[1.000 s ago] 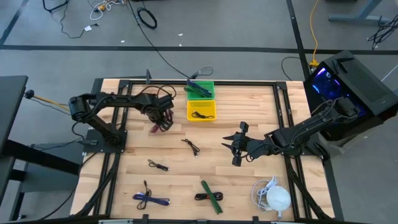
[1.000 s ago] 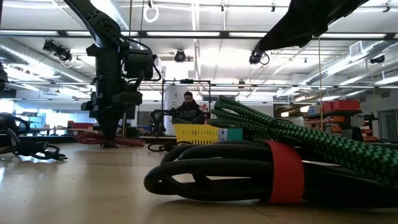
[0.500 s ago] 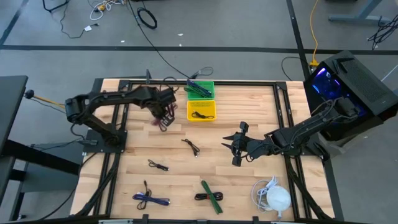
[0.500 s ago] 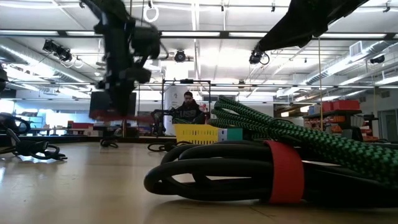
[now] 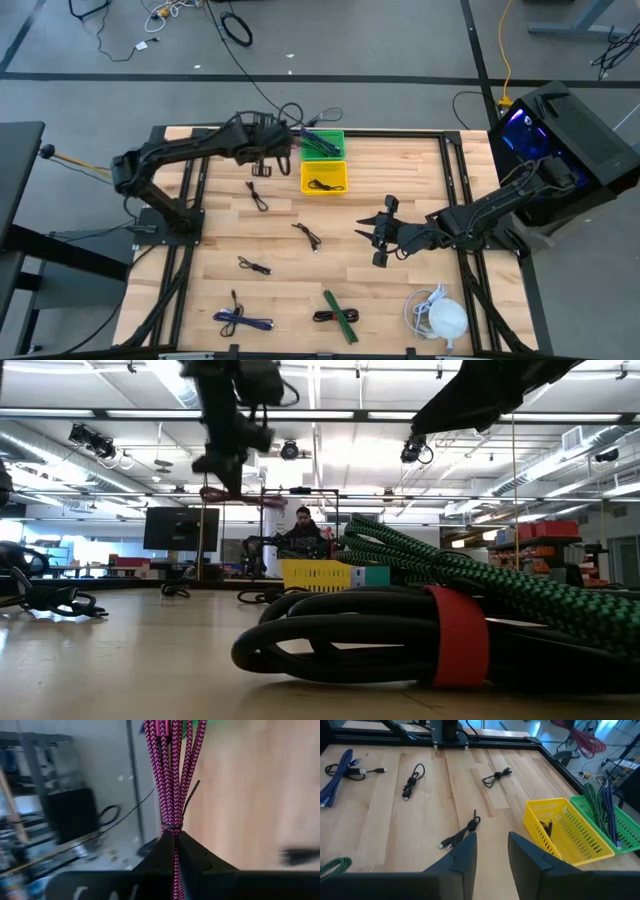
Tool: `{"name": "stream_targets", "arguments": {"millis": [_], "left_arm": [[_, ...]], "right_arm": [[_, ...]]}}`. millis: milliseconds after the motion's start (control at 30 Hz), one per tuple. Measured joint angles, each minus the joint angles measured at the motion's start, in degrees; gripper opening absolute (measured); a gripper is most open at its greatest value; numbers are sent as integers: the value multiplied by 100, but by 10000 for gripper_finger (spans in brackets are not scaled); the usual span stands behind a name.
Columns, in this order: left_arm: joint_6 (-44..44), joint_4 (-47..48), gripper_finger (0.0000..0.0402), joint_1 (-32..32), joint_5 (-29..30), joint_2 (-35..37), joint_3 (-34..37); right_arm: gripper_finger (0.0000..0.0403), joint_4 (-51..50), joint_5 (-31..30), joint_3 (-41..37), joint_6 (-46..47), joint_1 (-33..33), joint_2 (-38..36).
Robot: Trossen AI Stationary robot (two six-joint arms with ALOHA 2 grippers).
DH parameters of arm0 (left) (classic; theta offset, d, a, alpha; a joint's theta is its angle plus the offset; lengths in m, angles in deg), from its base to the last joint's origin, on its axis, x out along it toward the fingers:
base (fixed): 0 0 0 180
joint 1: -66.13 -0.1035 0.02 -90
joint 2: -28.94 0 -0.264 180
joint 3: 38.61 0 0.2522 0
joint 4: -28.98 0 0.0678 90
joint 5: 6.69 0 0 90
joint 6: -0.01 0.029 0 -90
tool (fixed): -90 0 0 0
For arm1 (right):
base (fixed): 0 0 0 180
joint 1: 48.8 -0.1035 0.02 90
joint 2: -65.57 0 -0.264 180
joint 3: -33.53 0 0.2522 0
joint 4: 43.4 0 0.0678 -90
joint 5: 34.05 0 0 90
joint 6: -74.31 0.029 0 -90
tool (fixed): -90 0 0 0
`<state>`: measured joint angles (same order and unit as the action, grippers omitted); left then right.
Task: Pick & Place USB Port
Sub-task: Put the left pink patterned charger cable into the green basket
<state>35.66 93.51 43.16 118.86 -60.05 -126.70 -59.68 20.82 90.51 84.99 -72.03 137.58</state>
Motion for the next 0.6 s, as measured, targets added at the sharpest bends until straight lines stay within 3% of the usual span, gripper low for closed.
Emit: {"name": "stream_targets", "arguments": {"millis": [267, 433, 600], "left_arm": [[1479, -505, 7, -342, 1018, -1045, 11], [1565, -1143, 7, -399, 617, -1141, -284], [2183, -1560, 7, -397, 445, -1142, -540]], "right_arm": [[111, 74, 0, -1, -27, 4, 0], [111, 85, 0, -2, -30, 17, 2], [111, 85, 2, -2, -30, 84, 2]]}}
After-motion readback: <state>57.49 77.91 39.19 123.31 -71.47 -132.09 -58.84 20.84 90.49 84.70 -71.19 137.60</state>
